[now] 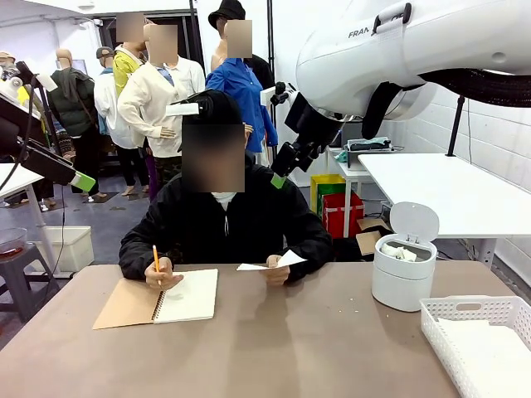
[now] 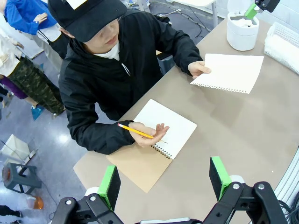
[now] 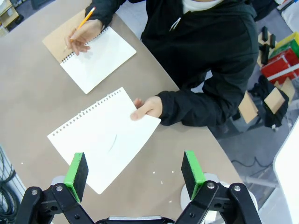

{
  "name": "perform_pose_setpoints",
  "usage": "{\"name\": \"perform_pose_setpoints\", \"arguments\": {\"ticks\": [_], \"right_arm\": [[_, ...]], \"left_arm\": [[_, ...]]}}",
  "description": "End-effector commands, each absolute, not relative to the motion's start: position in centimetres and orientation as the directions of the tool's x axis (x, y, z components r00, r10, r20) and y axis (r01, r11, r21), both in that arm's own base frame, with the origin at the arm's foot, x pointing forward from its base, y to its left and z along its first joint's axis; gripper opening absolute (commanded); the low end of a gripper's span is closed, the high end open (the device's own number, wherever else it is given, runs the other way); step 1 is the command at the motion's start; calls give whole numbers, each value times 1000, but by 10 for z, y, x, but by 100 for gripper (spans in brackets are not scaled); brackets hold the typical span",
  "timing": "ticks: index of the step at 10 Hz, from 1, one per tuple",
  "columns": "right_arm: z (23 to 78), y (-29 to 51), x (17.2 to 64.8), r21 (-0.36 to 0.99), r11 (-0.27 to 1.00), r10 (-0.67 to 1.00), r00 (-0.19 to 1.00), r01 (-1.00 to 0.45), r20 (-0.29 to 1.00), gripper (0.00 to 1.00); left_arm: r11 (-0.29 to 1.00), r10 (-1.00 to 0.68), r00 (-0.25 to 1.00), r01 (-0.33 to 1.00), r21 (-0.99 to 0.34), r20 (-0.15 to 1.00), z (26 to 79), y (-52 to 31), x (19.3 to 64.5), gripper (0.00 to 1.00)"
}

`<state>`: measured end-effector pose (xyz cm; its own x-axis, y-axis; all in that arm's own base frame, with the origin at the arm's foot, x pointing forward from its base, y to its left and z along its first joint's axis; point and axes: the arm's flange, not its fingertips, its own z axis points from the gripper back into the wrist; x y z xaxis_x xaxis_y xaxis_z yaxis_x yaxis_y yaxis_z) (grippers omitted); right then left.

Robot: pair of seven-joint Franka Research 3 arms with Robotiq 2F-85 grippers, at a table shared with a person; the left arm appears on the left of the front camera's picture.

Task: Sort the paper based on its condition.
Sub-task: If a person hands you a paper, place it in the Organizing basket , and if it's crumpled, put it in the Trash can.

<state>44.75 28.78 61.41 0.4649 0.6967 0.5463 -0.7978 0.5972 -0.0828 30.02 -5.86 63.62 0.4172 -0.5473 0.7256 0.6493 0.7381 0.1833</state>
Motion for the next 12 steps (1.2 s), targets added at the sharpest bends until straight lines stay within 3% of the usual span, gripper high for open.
{"name": "perform_pose_setpoints", "arguments": {"ticks": [1,2,5,10,12], "right_arm": [[614,288,448,-82,597,696,465,-798,547,100],[614,288,448,-83,597,697,465,-798,546,100],[603,276,474,131,735,526,682,-665,507,100],[546,245,521,452,834,217,942,-316,258,100],[516,239,533,490,854,105,980,-175,167,100]], "left_arm": [[741,-548,420,646,186,724,636,-58,300,100],[741,-548,420,646,186,724,636,-58,300,100],[741,-548,420,646,186,724,636,-58,300,100],[741,-548,420,646,186,724,636,-58,300,100],[741,-548,420,646,186,724,636,-58,300,100]]}}
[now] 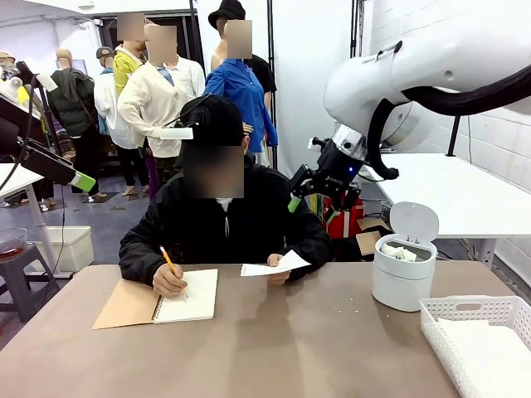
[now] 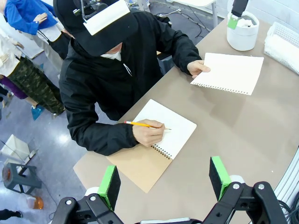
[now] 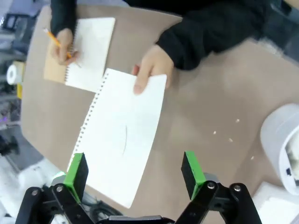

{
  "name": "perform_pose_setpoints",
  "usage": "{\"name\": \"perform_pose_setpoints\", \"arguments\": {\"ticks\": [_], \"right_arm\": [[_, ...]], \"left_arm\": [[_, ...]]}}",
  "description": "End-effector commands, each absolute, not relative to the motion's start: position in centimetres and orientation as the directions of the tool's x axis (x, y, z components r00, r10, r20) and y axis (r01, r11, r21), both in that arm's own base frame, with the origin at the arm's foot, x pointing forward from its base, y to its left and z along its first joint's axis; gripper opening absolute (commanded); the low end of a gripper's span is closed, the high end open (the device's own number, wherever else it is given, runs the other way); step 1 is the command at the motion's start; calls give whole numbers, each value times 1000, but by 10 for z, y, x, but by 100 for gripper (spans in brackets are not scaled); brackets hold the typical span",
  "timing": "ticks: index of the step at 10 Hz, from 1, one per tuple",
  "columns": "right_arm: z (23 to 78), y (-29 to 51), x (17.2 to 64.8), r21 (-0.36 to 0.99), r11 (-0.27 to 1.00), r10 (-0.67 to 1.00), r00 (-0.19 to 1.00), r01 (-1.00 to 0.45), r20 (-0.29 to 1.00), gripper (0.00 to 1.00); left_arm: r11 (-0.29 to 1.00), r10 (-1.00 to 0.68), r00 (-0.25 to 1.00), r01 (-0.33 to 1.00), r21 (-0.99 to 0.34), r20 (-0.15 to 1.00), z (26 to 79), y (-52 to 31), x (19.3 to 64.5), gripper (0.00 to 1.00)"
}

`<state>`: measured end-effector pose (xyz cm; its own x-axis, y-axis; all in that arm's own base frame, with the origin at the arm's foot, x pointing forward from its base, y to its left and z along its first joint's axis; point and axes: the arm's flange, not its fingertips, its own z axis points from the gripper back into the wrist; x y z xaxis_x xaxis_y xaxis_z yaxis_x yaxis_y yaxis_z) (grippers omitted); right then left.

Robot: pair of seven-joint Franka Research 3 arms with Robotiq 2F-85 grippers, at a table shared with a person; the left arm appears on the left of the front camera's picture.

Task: Sort the paper based on its condition.
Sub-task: If a person hands you a paper, place it in the Organizing basket , and if it's crumpled, put it in the Trash can.

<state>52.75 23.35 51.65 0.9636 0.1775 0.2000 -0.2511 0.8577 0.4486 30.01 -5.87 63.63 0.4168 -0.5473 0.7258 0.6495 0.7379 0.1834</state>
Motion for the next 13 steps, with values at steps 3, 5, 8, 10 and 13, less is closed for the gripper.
{"name": "perform_pose_setpoints", "arguments": {"ticks": [3,5,8,10,13], "right_arm": [[491,249,525,381,879,192,944,-287,268,100],[488,229,537,477,874,55,994,-93,92,100],[459,237,551,570,810,-60,987,136,-150,100],[428,239,556,574,764,-129,941,296,-314,100],[408,245,550,605,689,-131,890,399,-437,100]], "left_arm": [[741,-548,420,646,186,724,636,-58,300,100],[741,-548,420,646,186,724,636,-58,300,100],[741,-548,420,646,186,724,636,-58,300,100],[741,-548,420,646,186,724,636,-58,300,100],[741,-548,420,646,186,724,636,-58,300,100]]}}
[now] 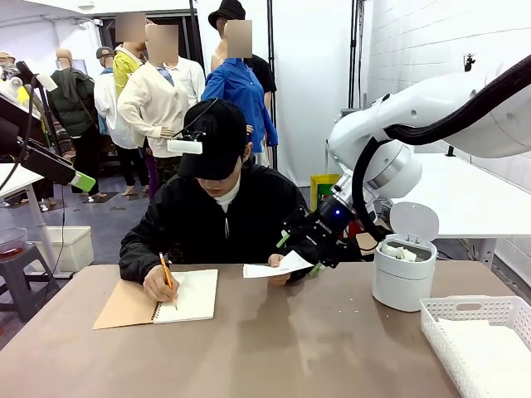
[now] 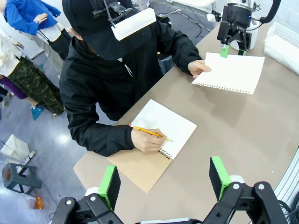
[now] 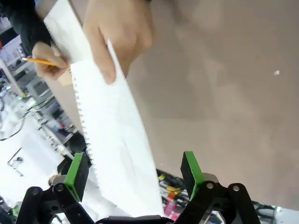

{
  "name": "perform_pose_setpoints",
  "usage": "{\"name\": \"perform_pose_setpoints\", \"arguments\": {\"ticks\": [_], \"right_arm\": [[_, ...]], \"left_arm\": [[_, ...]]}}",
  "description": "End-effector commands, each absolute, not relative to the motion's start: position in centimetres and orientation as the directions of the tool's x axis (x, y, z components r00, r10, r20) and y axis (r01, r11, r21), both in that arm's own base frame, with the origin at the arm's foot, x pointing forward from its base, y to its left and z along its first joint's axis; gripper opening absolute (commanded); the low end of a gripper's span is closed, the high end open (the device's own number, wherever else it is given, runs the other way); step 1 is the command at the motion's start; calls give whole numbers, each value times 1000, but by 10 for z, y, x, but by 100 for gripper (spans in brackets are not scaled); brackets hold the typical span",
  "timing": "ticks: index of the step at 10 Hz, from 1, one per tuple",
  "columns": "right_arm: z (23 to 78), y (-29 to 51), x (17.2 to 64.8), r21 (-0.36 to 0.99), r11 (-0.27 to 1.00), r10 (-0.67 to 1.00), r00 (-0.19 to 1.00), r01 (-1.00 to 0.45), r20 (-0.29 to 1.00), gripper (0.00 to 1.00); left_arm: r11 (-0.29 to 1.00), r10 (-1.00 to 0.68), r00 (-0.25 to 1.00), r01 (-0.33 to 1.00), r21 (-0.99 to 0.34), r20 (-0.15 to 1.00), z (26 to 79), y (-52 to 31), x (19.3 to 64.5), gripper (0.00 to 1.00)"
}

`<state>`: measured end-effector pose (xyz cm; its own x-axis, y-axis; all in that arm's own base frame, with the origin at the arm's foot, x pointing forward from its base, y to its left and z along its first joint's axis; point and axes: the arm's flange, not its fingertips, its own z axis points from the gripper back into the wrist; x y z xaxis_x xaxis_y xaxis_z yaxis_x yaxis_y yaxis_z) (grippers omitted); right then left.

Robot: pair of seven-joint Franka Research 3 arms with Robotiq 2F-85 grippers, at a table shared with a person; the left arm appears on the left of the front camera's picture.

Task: Sort the paper based on its condition.
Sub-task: If a person hands you a paper, place it in the Organizing basket , and if it's crumpled, put it in the Trash can.

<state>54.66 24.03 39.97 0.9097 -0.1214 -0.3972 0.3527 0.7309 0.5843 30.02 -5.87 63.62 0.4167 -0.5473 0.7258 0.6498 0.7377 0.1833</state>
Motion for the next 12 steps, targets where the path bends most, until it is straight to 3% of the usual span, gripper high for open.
{"name": "perform_pose_setpoints", "arguments": {"ticks": [1,2,3,7,8,12], "right_arm": [[399,247,547,618,655,-127,870,434,-477,100],[390,248,547,627,626,-140,858,464,-495,100],[383,249,545,685,591,-115,884,427,-452,91],[379,245,547,660,596,-122,864,457,-488,15],[380,245,546,663,595,-118,865,455,-488,0],[382,244,544,669,594,-101,866,447,-489,0]], "left_arm": [[741,-548,420,646,186,724,636,-58,300,100],[741,-548,420,646,186,724,636,-58,300,100],[741,-548,420,646,186,724,636,-58,300,100],[741,-548,420,646,186,724,636,-58,300,100],[741,-548,420,646,186,724,636,-58,300,100],[741,-548,420,646,186,724,636,-58,300,100]]}}
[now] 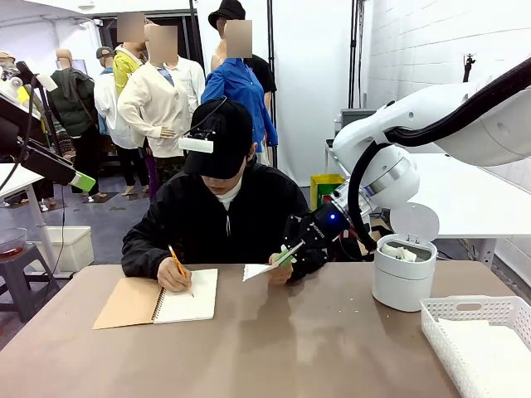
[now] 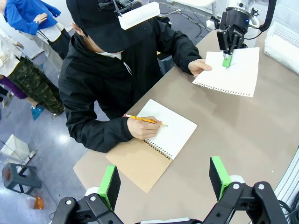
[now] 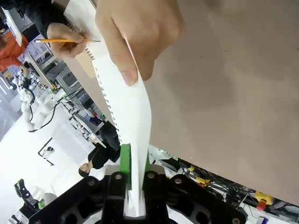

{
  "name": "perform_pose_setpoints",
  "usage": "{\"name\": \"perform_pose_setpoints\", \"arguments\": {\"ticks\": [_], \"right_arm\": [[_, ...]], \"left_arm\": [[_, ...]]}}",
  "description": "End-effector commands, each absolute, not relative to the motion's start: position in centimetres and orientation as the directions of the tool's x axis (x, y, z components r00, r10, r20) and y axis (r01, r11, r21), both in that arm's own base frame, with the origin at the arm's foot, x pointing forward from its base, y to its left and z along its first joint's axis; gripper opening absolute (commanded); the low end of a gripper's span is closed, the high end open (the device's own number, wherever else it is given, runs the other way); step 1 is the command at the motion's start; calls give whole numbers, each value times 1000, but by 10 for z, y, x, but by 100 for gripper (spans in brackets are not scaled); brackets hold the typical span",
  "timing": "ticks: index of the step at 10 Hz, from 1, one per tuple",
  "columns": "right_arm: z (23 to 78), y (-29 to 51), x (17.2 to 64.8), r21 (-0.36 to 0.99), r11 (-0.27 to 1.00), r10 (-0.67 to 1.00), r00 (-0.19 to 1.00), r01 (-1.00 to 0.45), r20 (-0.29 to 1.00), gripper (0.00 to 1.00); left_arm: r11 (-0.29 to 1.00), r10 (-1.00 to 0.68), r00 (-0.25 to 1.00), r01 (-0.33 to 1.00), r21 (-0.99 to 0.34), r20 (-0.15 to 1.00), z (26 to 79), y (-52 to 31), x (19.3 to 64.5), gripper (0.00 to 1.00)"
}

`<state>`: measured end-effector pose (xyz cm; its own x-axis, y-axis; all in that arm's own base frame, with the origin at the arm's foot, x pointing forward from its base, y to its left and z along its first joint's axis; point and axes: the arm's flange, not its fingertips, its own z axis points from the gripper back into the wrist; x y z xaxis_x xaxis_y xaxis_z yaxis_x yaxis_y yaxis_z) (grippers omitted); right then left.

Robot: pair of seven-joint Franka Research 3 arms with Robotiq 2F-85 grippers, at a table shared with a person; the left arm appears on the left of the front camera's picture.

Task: Sort the paper based on its condition.
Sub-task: If a person hands you a paper, place it in the Organizing basket , and if it's crumpled, put it in the Trash can.

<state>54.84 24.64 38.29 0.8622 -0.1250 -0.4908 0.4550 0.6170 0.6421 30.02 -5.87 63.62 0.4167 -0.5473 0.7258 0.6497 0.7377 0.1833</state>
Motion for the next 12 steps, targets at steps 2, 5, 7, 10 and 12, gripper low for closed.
{"name": "perform_pose_setpoints", "arguments": {"ticks": [2,5,7,10,12], "right_arm": [[384,244,542,681,590,-88,872,435,-481,0],[401,249,537,708,595,-43,896,379,-443,0],[431,257,535,658,698,-7,921,283,-388,0],[489,261,520,607,793,150,948,54,-280,0],[529,255,507,541,831,227,967,-130,-115,0]], "left_arm": [[741,-548,420,646,186,724,636,-58,300,100],[741,-548,420,646,186,724,636,-58,300,100],[741,-548,420,646,186,724,636,-58,300,100],[741,-548,420,646,186,724,636,-58,300,100],[741,-548,420,646,186,724,636,-58,300,100]]}}
